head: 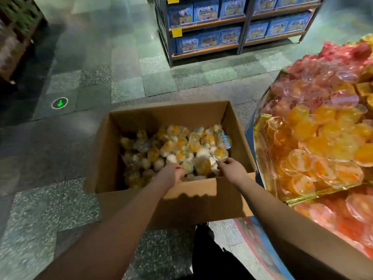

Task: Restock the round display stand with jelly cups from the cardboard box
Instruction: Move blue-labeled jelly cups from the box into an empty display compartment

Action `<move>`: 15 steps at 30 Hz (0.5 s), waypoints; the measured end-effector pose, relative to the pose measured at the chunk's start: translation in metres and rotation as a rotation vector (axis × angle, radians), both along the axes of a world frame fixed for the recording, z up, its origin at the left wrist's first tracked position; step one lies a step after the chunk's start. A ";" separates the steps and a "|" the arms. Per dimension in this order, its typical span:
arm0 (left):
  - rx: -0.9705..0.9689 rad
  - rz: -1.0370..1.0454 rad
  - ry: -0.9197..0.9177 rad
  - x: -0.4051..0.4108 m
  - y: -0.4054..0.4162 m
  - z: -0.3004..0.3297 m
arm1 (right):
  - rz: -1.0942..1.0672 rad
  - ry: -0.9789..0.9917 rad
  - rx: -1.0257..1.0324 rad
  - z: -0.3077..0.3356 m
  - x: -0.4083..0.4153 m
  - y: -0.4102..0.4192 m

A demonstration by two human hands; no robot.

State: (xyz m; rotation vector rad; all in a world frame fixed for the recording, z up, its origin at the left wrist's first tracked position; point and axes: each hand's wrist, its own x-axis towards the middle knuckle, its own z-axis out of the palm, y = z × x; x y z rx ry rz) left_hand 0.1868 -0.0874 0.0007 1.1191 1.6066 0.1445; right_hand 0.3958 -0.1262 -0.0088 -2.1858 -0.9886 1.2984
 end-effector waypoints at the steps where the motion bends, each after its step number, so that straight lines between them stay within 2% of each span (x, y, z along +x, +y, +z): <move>1: -0.065 0.056 -0.030 0.007 0.012 -0.004 | -0.031 0.028 -0.013 -0.006 0.005 0.013; 3: -0.119 0.076 -0.069 0.018 0.036 -0.018 | -0.109 0.096 -0.062 -0.025 0.018 0.037; 6: -0.155 0.028 -0.015 0.032 0.058 -0.046 | -0.249 0.203 -0.150 -0.056 0.035 0.066; 10: -0.307 0.125 -0.065 0.055 0.079 -0.084 | -0.458 0.408 -0.271 -0.091 0.049 0.100; 15: -0.465 0.280 -0.108 0.081 0.096 -0.131 | -0.659 0.527 -0.314 -0.133 0.062 0.139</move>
